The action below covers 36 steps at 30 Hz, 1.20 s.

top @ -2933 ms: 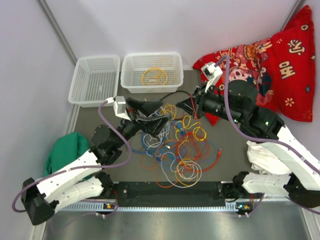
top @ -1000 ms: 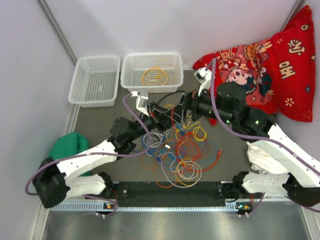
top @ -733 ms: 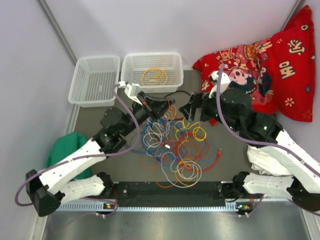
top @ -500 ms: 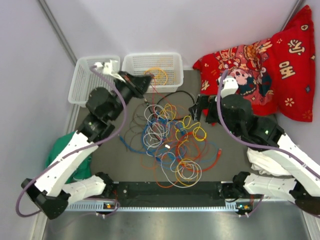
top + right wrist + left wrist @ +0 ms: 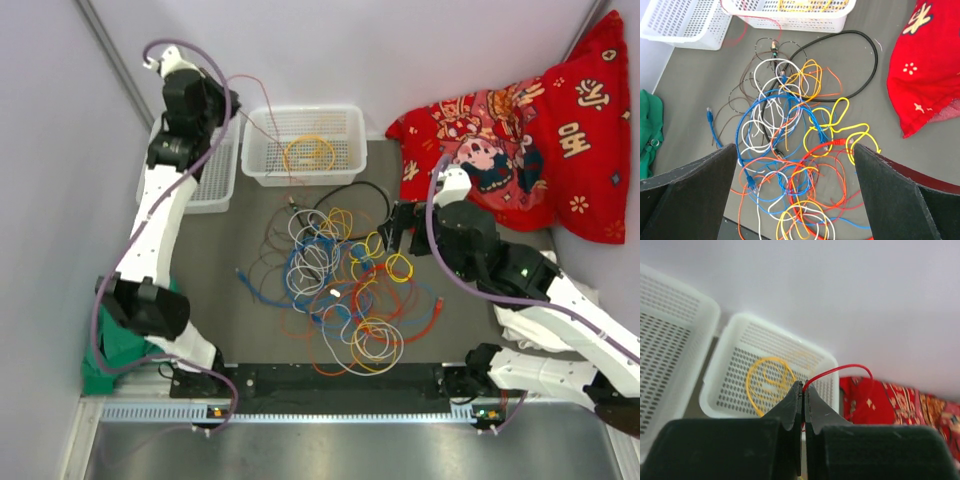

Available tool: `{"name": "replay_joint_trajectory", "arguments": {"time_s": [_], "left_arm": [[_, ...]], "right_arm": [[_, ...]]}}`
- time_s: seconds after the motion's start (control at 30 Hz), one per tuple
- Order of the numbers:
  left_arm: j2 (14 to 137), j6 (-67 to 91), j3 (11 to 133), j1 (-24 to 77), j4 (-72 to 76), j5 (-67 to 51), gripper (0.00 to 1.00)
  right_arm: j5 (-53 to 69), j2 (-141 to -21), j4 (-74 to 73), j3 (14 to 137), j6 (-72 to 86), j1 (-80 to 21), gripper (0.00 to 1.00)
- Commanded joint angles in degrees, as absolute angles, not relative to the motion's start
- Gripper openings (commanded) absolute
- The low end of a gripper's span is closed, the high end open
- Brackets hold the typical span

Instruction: Untangle the cables

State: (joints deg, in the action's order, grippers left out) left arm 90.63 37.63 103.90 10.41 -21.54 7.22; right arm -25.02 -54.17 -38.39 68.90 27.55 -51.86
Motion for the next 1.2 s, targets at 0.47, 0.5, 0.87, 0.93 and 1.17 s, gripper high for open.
{"name": "replay_joint_trajectory", "arguments": {"time_s": [0.47,0.5,0.87,0.93,1.17], "left_arm": [[102.6,34.6,129.9,-3.6,-21.2,14.0,0.00],[102.6,34.3,130.0,-4.0,-20.7,14.5,0.00],[103.5,32.0,135.3,-6.6,-20.3,18.5,0.00],[103.8,30.2,134.4,-6.6,-20.8,21.0,0.00],[101.2,28.7,127.2,-6.8,-17.6,23.9,0.00]], "right_arm": [[-22.3,-56.8,-32.1,67.9,24.0,-50.6,0.99],[-21.9,-57.0,-31.6,68.1,23.8,-50.6,0.99],[-19.4,-62.6,-33.6,74.5,23.5,-50.6,0.99],[-19.1,-62.4,-33.7,74.5,24.6,-50.6,0.99],[-18.6,-63.2,-33.8,74.6,25.2,-50.6,0.99]]}}
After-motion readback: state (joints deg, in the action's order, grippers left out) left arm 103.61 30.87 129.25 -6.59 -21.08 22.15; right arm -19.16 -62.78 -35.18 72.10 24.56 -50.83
